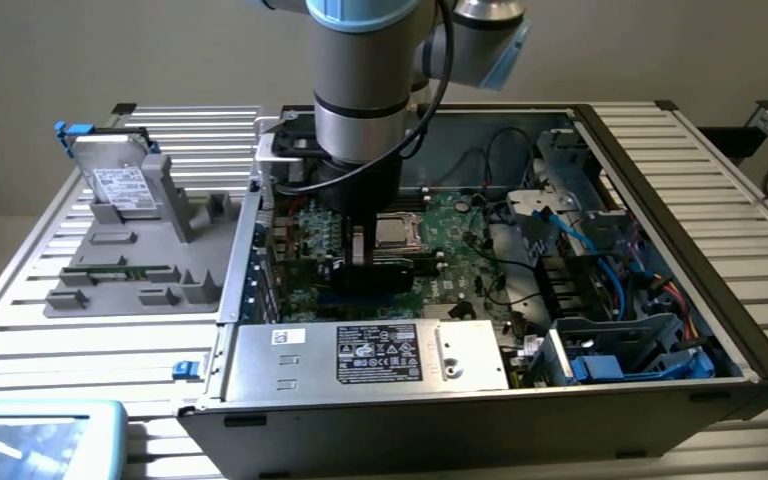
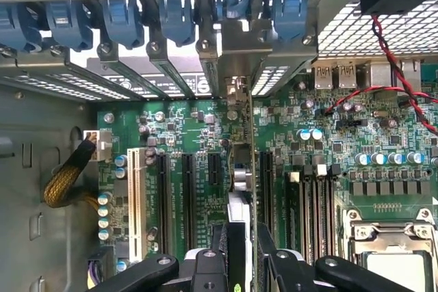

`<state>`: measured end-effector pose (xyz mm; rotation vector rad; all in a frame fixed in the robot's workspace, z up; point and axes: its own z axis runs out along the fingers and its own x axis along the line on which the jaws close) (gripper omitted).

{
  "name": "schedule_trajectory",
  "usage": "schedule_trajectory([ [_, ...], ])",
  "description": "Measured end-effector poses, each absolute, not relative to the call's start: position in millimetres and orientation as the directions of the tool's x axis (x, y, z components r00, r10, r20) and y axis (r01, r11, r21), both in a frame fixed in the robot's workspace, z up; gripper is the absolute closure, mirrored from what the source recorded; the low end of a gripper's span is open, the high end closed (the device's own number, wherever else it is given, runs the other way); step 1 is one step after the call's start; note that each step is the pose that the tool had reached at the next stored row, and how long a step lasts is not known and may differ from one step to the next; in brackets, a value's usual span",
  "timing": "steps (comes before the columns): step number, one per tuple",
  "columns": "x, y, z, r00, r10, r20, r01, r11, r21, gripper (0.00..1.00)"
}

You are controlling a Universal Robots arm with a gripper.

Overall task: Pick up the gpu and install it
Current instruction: 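Insert the gpu into the slot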

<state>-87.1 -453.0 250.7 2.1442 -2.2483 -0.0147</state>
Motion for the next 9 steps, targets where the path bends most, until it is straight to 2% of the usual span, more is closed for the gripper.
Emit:
schedule_trajectory([
  [9,-87.4,-451.8,248.2,-0.047,-0.999,0.022,-0.998,0.048,0.031,0.72],
])
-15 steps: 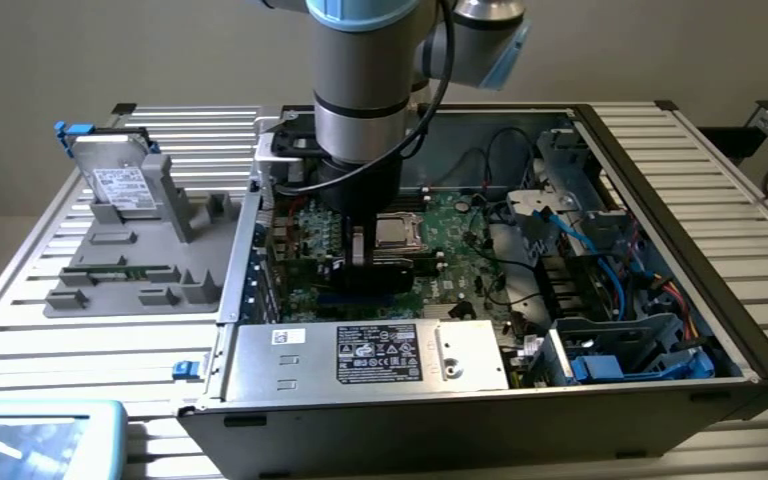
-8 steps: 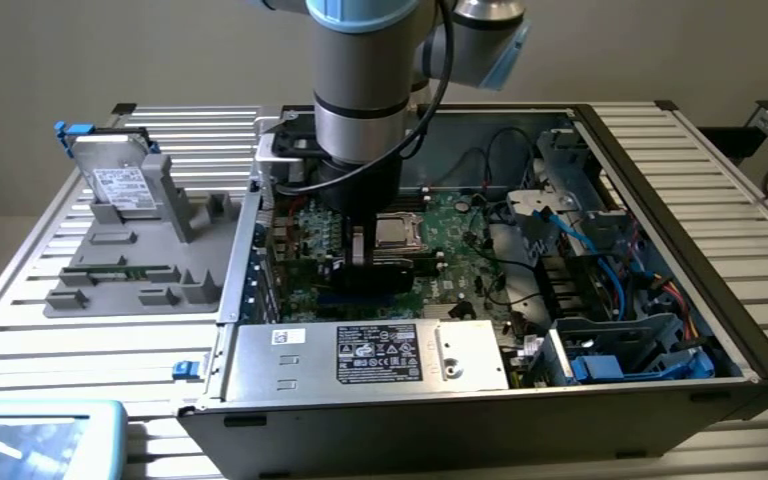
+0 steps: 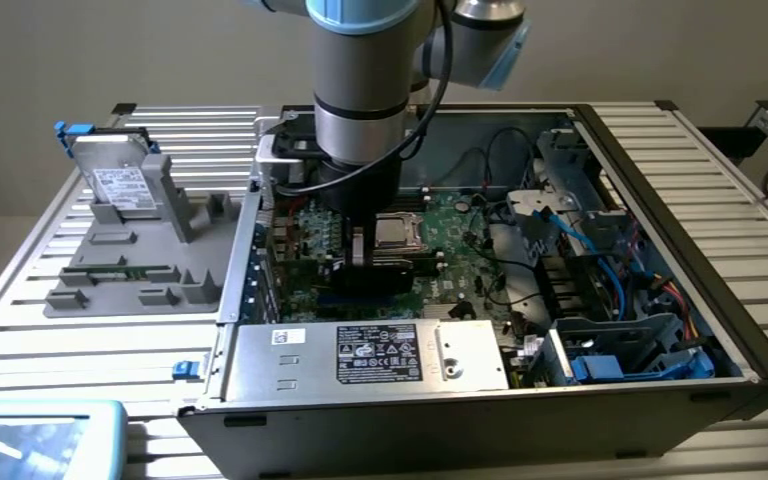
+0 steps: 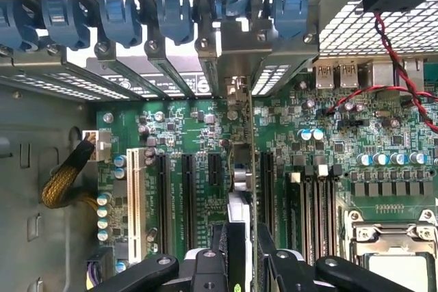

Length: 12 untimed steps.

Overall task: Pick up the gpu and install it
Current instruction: 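Insert the gpu into the slot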

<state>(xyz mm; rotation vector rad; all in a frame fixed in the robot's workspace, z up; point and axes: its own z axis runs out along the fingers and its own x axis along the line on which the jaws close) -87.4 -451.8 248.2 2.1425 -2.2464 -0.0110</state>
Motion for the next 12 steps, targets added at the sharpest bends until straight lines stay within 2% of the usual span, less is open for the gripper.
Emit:
schedule_trajectory([
  [12,-88.4,-450.4,252.7,-0.047,-0.998,0.029,-0.998,0.048,0.03,0.72],
])
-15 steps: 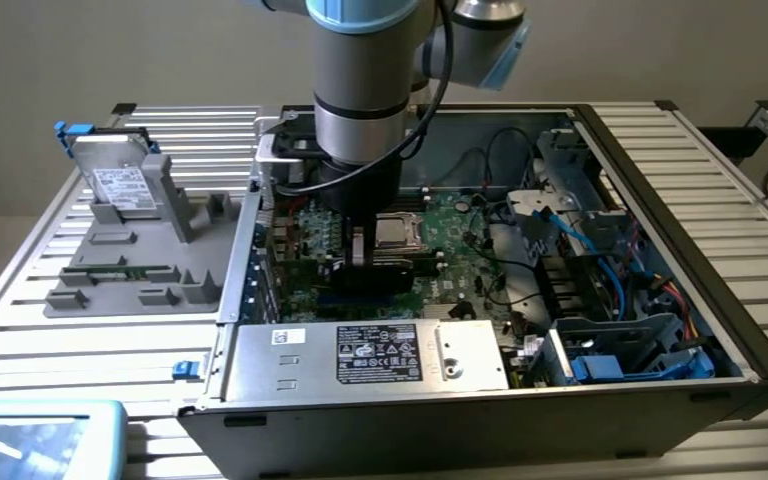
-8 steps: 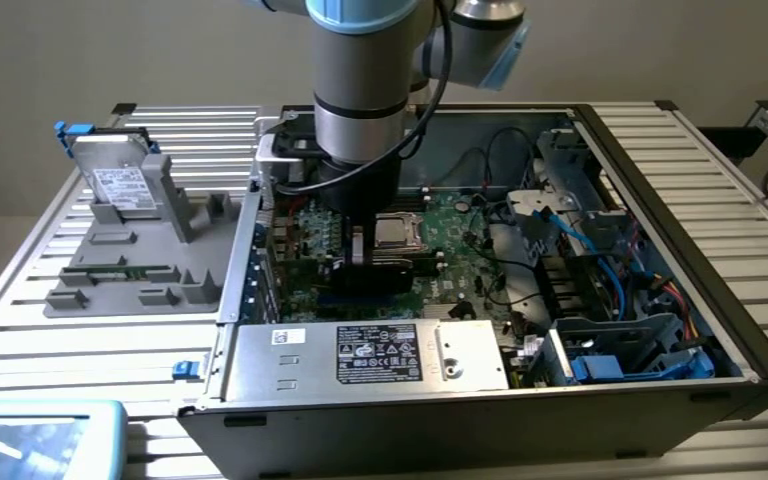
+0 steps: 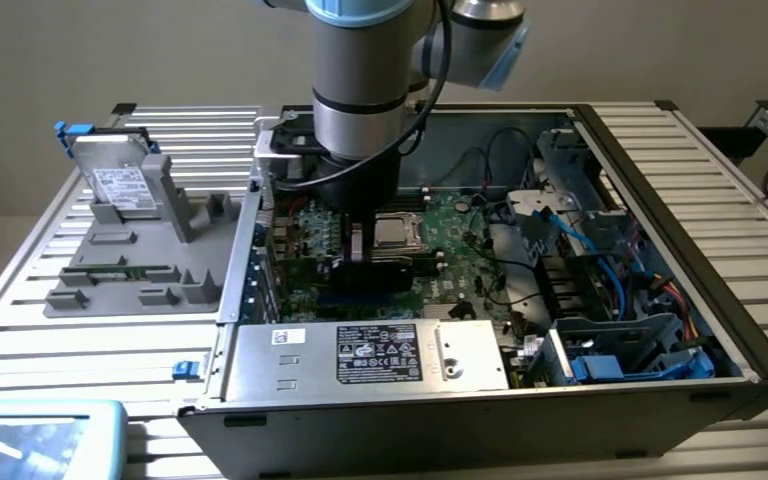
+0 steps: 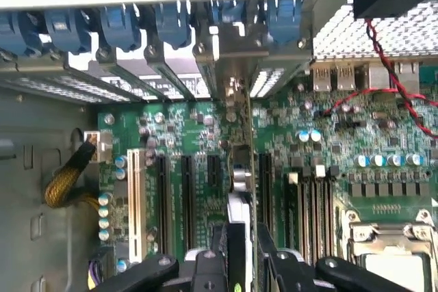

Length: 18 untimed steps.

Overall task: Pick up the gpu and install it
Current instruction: 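Insert the gpu into the slot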

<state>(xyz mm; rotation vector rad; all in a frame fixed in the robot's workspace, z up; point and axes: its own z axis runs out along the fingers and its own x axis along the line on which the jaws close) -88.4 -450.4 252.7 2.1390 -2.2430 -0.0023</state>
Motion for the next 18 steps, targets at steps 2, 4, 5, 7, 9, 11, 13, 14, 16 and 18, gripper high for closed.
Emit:
schedule_trajectory([
  [2,-88.4,-450.4,252.7,-0.047,-0.998,0.035,-0.998,0.048,0.03,0.72],
  [4,-88.4,-450.4,252.6,-0.047,-0.998,0.04,-0.998,0.048,0.03,0.72],
  [5,-88.5,-450.1,252.3,-0.047,-0.998,0.043,-0.998,0.048,0.03,0.72],
  [7,-88.4,-448.2,251.3,-0.047,-0.998,0.048,-0.998,0.048,0.029,0.72],
  [9,-88.4,-446.3,251.0,-0.047,-0.998,0.051,-0.998,0.049,0.029,0.72],
  [11,-88.4,-446.3,250.9,-0.047,-0.998,0.051,-0.998,0.048,0.029,0.72],
  [13,-88.4,-446.4,250.9,-0.047,-0.998,0.051,-0.998,0.048,0.029,0.72],
  [14,-88.5,-446.5,250.9,-0.047,-0.998,0.052,-0.998,0.048,0.029,0.72],
  [16,-88.4,-446.5,250.6,-0.047,-0.998,0.053,-0.998,0.048,0.029,0.72],
  [18,-88.5,-446.4,250.6,-0.045,-0.998,0.053,-0.998,0.047,0.029,0.72],
])
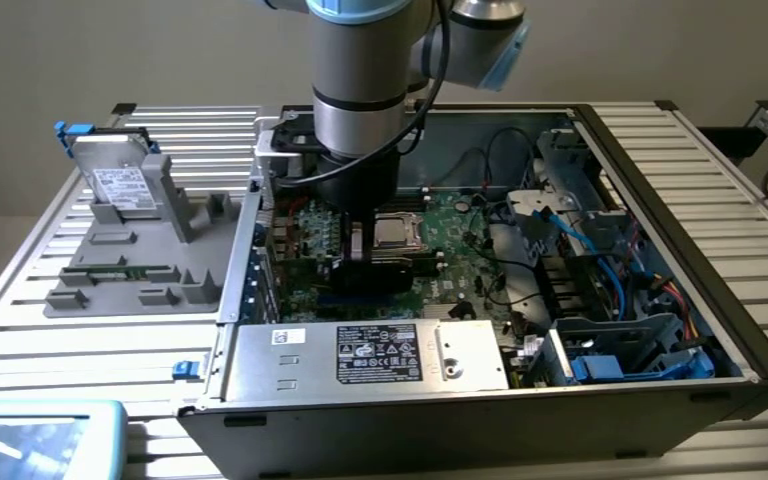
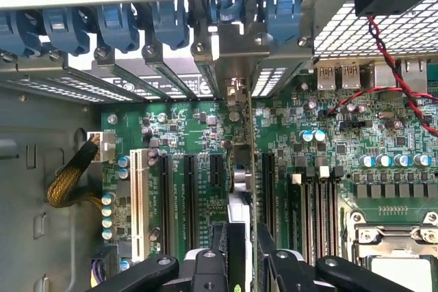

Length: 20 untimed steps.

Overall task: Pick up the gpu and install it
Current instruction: 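Insert the gpu into the slot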

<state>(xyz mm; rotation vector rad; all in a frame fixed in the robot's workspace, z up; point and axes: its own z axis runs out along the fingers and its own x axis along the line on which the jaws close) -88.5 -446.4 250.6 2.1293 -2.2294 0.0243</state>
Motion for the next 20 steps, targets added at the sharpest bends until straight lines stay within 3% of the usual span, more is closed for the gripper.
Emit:
schedule_trajectory([
  [20,-88.6,-446.3,249.5,-0.037,-0.998,0.056,-0.999,0.039,0.03,0.72],
])
